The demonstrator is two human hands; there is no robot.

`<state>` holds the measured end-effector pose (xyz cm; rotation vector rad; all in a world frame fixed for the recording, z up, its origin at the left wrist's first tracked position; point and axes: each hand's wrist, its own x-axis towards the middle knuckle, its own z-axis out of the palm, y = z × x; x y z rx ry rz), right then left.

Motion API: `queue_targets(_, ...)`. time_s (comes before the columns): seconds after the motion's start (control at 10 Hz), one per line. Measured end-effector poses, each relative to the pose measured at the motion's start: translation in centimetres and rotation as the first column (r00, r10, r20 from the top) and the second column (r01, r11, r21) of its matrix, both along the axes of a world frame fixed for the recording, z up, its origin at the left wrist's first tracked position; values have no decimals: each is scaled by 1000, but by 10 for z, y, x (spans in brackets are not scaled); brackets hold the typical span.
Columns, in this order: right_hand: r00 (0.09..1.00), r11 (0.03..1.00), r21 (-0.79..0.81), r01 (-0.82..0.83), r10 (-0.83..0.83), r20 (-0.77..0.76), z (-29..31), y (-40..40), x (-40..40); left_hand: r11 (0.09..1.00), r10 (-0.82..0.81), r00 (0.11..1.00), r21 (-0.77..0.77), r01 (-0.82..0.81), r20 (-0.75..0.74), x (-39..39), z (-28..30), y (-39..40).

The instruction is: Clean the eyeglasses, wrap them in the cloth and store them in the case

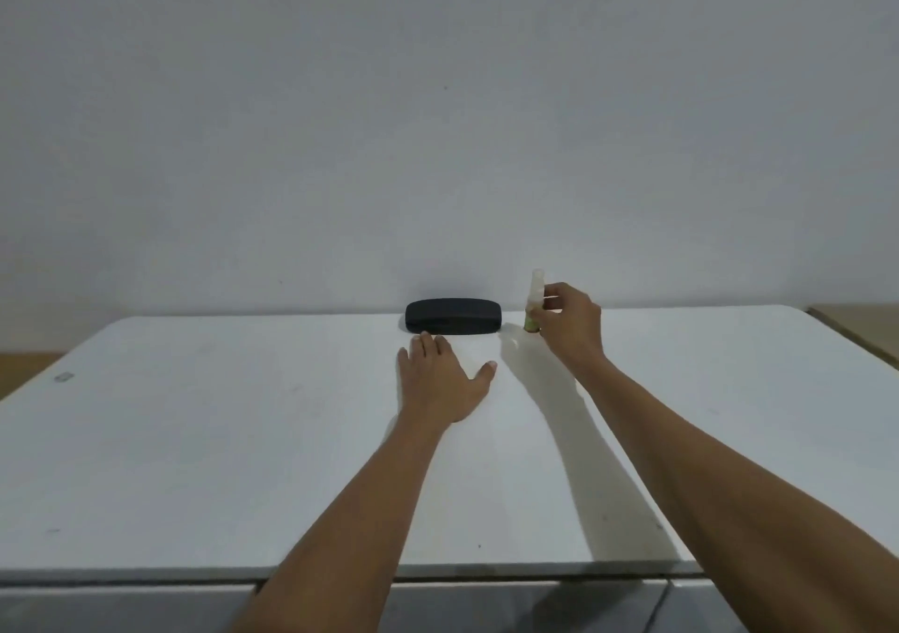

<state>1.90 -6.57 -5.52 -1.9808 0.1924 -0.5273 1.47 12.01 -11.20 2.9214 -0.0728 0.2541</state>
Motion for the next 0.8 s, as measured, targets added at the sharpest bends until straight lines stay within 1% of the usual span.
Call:
queue_targets(0.1,1000,1000,2,5,-5,-3,-7,8,22,1000,1,1000,-19,-1,6,2,-1,0)
queue_targets(0.2,1000,999,-38,19,-20,-15,-10,14,38,1000,1,1000,-23,-1,18,2,-1,0)
queue_targets(0.3,1000,998,-57,14,-15,-9,-11,16,50,1000,4,1000,-14,-4,13,2,0,0)
queue_targets(0.5,999,998,-66,1,-4,-48,-15,15,59,1000,2,1000,-28,-2,-2,-1,1,0)
queue_targets(0.6,994,999,-49,-4,-2,-107,-16,14,60,999,-3,1000,-41,3,-8,-2,3,0)
queue_targets(0.7,987,1000,5,-10,10,-159,-19,11,61,999,3,1000,-54,-3,1,-1,1,0)
queue_targets(0.8,983,1000,29,6,-1,-184,-16,10,54,998,22,1000,-51,-22,-10,0,0,1)
